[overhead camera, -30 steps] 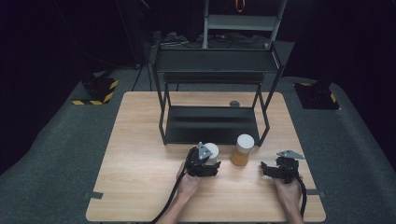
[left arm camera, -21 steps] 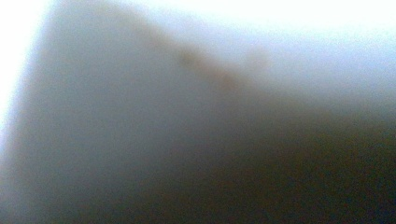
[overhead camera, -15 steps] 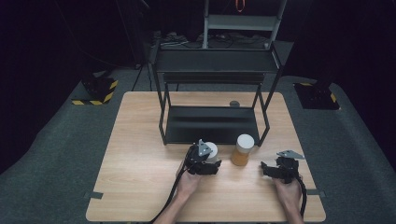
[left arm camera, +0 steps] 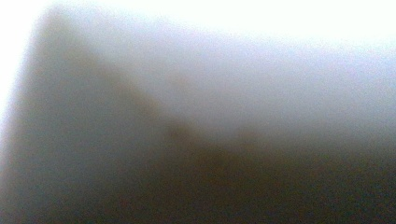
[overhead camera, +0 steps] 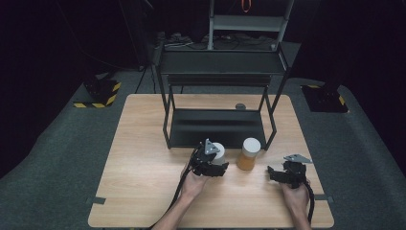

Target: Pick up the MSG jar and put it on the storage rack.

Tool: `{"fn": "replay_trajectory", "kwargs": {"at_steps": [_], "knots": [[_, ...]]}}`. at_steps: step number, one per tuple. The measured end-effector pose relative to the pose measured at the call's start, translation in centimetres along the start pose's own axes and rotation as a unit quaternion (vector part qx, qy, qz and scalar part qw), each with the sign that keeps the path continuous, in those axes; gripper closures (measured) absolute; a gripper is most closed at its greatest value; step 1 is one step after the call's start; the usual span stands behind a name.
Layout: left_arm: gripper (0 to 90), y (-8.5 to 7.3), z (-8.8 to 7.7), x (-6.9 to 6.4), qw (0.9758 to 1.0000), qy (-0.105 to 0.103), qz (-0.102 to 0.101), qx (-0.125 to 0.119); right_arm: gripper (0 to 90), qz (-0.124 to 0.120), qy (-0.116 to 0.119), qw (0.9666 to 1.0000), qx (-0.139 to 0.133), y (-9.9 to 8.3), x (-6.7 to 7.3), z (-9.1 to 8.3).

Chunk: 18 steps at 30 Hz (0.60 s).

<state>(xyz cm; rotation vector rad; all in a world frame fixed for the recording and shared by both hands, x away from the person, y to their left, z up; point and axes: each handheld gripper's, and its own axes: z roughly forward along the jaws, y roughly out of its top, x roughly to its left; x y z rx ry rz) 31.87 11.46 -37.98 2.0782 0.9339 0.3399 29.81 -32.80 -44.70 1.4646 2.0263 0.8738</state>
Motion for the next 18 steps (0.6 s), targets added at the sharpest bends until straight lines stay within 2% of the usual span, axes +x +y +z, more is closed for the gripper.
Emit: {"fn": "replay_trajectory", "kwargs": {"at_steps": [12,18], "knots": [[29.8,3.1,-1.5,0.3,0.9997,-0.012,0.017,0.015,8.9,0.0,0.0,1.0,0.0,0.0,0.0,0.0],[29.8,5.3,-2.5,0.5,0.9993,-0.018,0.024,0.021,8.4,0.001,0.0,1.0,0.0,0.0,0.0,0.0]]}}
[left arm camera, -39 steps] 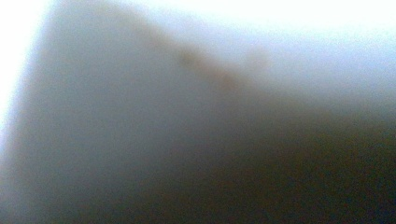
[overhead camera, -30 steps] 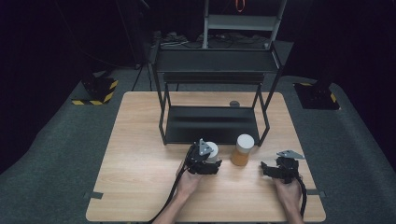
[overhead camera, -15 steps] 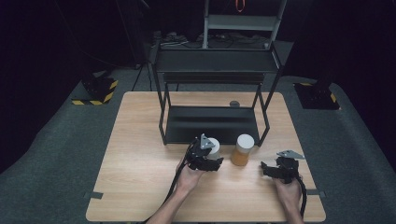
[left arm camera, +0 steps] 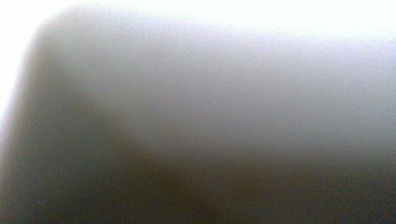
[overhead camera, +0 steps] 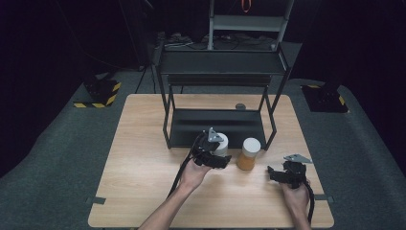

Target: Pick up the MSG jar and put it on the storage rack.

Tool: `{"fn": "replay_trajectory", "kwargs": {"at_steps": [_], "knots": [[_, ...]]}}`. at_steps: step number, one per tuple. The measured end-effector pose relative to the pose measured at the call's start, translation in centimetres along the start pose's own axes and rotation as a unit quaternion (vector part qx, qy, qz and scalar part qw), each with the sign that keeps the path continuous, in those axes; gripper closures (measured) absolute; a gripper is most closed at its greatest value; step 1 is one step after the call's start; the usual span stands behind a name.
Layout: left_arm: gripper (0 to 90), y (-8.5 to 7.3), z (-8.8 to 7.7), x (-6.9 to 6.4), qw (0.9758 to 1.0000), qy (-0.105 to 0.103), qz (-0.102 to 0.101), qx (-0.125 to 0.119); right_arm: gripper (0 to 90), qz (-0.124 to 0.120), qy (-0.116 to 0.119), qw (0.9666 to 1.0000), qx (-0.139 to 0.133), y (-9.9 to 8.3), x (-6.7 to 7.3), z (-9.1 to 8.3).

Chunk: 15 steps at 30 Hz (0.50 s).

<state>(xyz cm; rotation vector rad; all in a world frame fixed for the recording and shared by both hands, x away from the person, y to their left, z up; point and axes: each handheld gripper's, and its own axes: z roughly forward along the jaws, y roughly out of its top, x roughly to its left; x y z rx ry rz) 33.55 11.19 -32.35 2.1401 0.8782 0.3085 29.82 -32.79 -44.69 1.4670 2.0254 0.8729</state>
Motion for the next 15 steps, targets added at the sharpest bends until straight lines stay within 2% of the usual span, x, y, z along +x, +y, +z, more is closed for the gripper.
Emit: {"fn": "replay_trajectory", "kwargs": {"at_steps": [11,15], "knots": [[29.8,3.3,-1.9,0.6,0.9999,-0.009,0.009,0.005,8.3,0.001,0.0,1.0,0.001,0.0,0.0,0.0],[29.8,4.5,-2.7,0.9,0.9999,-0.015,0.007,0.005,8.3,0.0,0.0,1.0,0.0,0.0,0.0,0.0]]}}
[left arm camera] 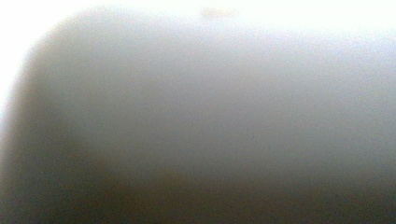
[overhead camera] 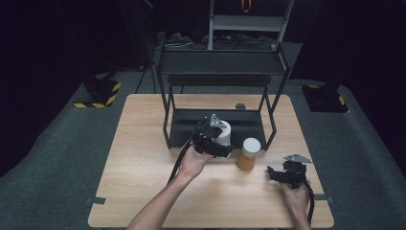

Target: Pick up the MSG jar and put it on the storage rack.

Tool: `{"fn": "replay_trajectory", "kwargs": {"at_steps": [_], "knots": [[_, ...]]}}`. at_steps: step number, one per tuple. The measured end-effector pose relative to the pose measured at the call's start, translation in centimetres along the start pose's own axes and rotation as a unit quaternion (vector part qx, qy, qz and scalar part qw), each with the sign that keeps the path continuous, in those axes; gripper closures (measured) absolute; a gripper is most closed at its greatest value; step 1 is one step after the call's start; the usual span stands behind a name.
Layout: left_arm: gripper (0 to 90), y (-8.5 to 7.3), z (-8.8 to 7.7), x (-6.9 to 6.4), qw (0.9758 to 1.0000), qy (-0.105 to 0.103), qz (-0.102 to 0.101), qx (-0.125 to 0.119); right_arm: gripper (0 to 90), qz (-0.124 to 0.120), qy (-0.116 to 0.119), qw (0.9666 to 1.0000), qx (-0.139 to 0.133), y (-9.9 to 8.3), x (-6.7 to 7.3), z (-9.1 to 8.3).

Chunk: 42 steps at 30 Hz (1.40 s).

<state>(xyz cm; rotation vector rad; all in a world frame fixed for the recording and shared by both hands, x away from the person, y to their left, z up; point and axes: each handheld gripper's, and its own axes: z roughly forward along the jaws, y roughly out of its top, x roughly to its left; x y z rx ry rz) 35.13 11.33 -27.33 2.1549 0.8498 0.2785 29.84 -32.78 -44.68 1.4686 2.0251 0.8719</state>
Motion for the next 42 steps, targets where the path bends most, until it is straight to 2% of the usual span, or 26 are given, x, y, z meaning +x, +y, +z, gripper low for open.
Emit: {"fn": "replay_trajectory", "kwargs": {"at_steps": [18,27,33,35,39,42], "knots": [[29.8,5.4,-2.7,0.9,0.9999,-0.01,0.009,0.008,8.3,0.0,0.0,1.0,0.0,0.0,0.0,0.0],[29.9,8.8,-4.2,1.5,0.9998,-0.008,0.009,0.016,8.3,0.0,0.0,1.0,0.0,0.0,0.0,0.0],[29.9,10.7,-5.0,1.9,0.9997,0.0,0.007,0.022,8.3,0.001,0.0,1.0,0.0,0.0,0.0,0.0],[29.9,12.0,-5.5,2.1,0.9996,0.008,0.006,0.027,8.2,0.0,0.0,1.0,0.0,0.0,0.0,0.0],[29.9,13.1,-6.2,2.4,0.9995,0.018,0.003,0.025,8.2,0.002,0.0,1.0,0.0,0.0,0.0,0.0],[29.9,14.5,-7.0,2.6,0.9993,0.028,-0.003,0.026,8.3,0.001,0.0,1.0,0.001,0.0,0.0,0.0]]}}
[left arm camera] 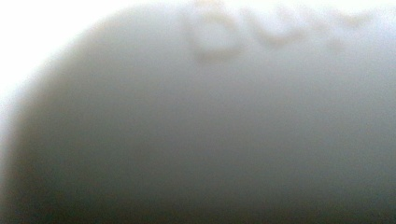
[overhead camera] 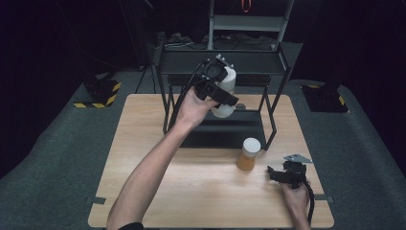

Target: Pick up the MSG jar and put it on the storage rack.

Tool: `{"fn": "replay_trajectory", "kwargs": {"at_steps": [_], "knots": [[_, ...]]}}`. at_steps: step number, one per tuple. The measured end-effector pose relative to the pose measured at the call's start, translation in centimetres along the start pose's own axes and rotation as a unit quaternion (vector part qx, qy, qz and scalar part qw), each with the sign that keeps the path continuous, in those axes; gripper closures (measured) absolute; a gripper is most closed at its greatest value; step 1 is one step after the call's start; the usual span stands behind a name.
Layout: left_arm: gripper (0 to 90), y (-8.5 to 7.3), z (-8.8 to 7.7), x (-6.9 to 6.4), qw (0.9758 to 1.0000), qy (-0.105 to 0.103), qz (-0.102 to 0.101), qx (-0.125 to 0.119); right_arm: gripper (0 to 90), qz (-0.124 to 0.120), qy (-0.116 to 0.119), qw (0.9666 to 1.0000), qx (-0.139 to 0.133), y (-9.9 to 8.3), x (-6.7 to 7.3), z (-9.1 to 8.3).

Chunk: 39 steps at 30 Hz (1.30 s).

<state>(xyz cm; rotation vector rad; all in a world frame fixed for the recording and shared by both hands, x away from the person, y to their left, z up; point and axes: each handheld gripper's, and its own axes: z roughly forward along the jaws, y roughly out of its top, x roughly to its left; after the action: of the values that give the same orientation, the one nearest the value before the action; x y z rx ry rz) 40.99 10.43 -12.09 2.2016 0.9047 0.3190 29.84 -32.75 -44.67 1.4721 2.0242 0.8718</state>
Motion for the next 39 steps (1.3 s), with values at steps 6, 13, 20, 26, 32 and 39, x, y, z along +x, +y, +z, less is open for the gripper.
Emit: {"fn": "replay_trajectory", "kwargs": {"at_steps": [6,13,20,26,32,39], "knots": [[29.9,2.3,-1.1,0.2,0.9999,0.013,-0.002,0.003,8.2,0.0,0.0,1.0,0.0,0.0,0.0,0.0],[29.9,4.5,-1.7,0.5,0.9994,0.034,-0.01,0.0,8.3,0.0,0.0,1.0,0.0,0.0,0.0,0.0],[29.9,6.2,-1.7,1.1,0.9981,0.056,-0.028,-0.003,8.2,0.0,0.0,1.0,0.0,0.0,0.0,0.0],[29.9,7.1,-1.5,1.8,0.9962,0.072,-0.049,-0.007,8.1,0.0,0.0,1.0,0.0,0.0,0.0,0.0],[30.0,8.4,-1.1,2.2,0.9933,0.098,-0.062,0.003,8.1,0.0,0.0,1.0,0.0,0.0,0.0,0.0],[30.0,9.1,-0.2,2.4,0.9892,0.123,-0.08,0.001,8.1,-0.001,0.0,1.0,0.0,0.0,0.0,0.0]]}}
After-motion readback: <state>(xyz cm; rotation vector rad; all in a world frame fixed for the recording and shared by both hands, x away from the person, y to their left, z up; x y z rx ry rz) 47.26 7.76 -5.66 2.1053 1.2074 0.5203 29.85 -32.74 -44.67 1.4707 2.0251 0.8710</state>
